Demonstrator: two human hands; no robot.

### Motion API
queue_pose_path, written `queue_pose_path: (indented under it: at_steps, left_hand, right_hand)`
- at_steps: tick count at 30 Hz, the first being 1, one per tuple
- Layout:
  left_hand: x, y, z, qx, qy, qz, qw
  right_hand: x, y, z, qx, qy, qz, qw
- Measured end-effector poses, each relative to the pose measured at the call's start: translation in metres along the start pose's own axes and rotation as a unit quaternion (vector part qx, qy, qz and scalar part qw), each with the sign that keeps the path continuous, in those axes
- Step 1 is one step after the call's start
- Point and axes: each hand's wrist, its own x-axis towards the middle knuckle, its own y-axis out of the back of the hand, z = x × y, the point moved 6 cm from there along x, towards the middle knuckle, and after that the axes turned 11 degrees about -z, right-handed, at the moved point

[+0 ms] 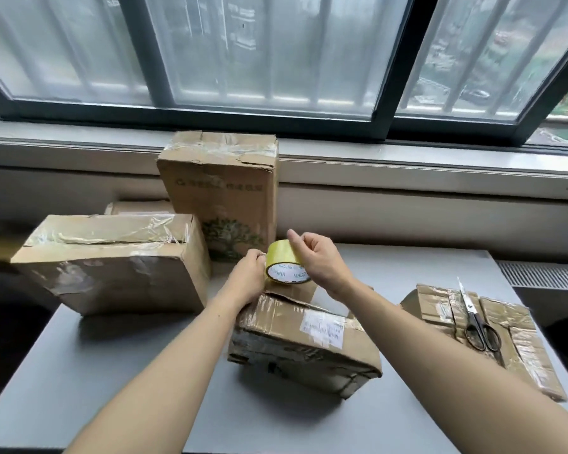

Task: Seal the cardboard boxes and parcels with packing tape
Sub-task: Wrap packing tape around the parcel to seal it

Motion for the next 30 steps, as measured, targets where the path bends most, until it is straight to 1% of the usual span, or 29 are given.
queue_pose_path:
  at_steps: [2, 5, 9, 12, 14, 16, 17, 19, 21, 24, 30]
  left_hand:
    - [-0.005, -0.015, -0.014, -0.010, 0.019, -0.023, 1.000]
    - [-0.011, -0.033, -0.021, -0.030, 0.018, -0.052, 0.998]
    - [-0.005, -0.029, -0.021, 0.043, 0.032, -0.074, 0.996]
    - [-0.002, -0.023, -0.023, 0.074, 0.038, -0.098, 0.992]
    - [-0.003, -0.025, -0.020, 0.078, 0.008, -0.105, 0.991]
    - [-0.006, -0.030, -0.011, 0.060, -0.044, -0.102, 0.992]
    - [-0.007, -0.033, -0.008, 0.054, -0.059, -0.098, 0.992]
    - [-0.008, -0.038, -0.009, 0.056, -0.053, -0.093, 0.993]
    - [-0.008, -0.041, -0.014, 0.059, -0.031, -0.092, 0.993]
    - [-0.006, -0.044, -0.021, 0.079, -0.012, -0.097, 0.992]
    - [-0.006, -0.044, -0.023, 0.079, -0.004, -0.099, 0.992]
  right_hand:
    - [-0.003, -0.008, 0.011, -0.016, -0.015, -0.021, 1.000]
    - [-0.007, -0.013, 0.022, -0.028, -0.041, -0.037, 0.998]
    - [-0.010, -0.007, 0.024, -0.042, -0.059, -0.055, 0.996]
    - [-0.012, -0.005, 0.025, -0.057, -0.073, -0.065, 0.994]
    - [-0.014, -0.005, 0.024, -0.070, -0.077, -0.051, 0.993]
    - [-0.015, -0.004, 0.020, -0.104, -0.081, -0.029, 0.991]
    - [-0.016, -0.002, 0.018, -0.141, -0.088, -0.020, 0.986]
    - [-0.016, 0.002, 0.011, -0.243, -0.095, -0.015, 0.965]
    - [-0.017, 0.002, 0.005, -0.312, -0.089, -0.022, 0.946]
    - [-0.019, 0.000, 0.003, -0.352, -0.076, -0.037, 0.932]
    - [-0.018, 0.004, 0.004, -0.351, -0.053, -0.065, 0.933]
